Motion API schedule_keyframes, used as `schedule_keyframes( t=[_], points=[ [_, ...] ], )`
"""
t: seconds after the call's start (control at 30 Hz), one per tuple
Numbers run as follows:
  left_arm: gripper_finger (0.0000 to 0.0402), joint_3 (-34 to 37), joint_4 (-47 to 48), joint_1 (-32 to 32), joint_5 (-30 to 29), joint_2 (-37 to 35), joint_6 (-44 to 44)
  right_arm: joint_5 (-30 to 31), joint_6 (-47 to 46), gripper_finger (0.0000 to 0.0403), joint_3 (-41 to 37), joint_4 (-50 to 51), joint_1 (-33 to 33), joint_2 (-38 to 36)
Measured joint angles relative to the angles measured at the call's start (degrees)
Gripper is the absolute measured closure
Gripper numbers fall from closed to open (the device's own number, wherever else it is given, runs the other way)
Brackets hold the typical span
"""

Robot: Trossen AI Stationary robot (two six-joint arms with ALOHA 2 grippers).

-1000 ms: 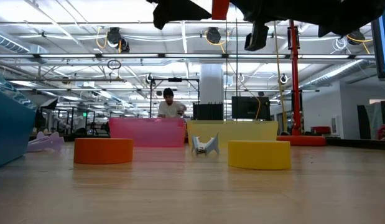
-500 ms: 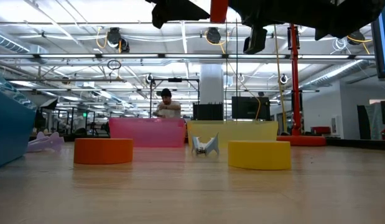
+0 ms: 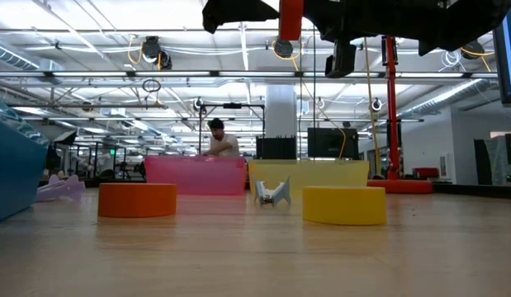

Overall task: Pick and place Stapler, Stapler remover, tape
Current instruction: Put the right orange tape into the red bin

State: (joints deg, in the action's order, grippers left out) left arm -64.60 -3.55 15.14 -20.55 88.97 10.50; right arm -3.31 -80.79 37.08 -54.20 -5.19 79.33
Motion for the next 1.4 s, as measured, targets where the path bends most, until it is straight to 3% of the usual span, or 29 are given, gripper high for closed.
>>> schedule_keyframes(
  t=[0.67, 0.8, 0.93, 0.97, 1.13, 1.27, 1.4],
  points=[
    [0.0169, -0.3, -7.1, -1.7, 5.6, 3.7, 1.2, 1.7, 0.1, 0.0373, 0.0, -0.2, 0.0, 0.0],
    [0.0227, -0.3, -6.0, -2.3, 6.0, 3.4, 2.2, 1.7, 1.2, 0.0373, 0.0, 0.0, 0.0, 0.0],
    [0.0344, -0.3, -5.2, -3.1, 10.7, 3.1, 2.9, 1.2, 1.4, 0.0354, 0.0, 0.2, -0.1, -0.1],
    [0.0363, -0.3, -4.1, -3.2, 11.5, 3.1, 3.2, 0.9, 1.9, 0.034, 0.0, 0.6, -0.1, 0.0],
    [0.0364, -0.5, 6.2, -3.0, 13.2, 2.2, 7.3, -4.4, 2.1, 0.0275, 0.0, 2.2, 0.6, 0.1],
    [0.0364, 0.0, 24.6, -2.6, 12.6, 0.5, 11.2, -9.2, 1.2, 0.0246, 0.0, 4.0, 1.5, -0.2],
    [0.0364, -0.3, 38.1, -3.8, 5.3, -2.2, 13.6, -10.1, 0.6, 0.0232, 0.0, 5.4, 1.5, 0.0]
  ],
)
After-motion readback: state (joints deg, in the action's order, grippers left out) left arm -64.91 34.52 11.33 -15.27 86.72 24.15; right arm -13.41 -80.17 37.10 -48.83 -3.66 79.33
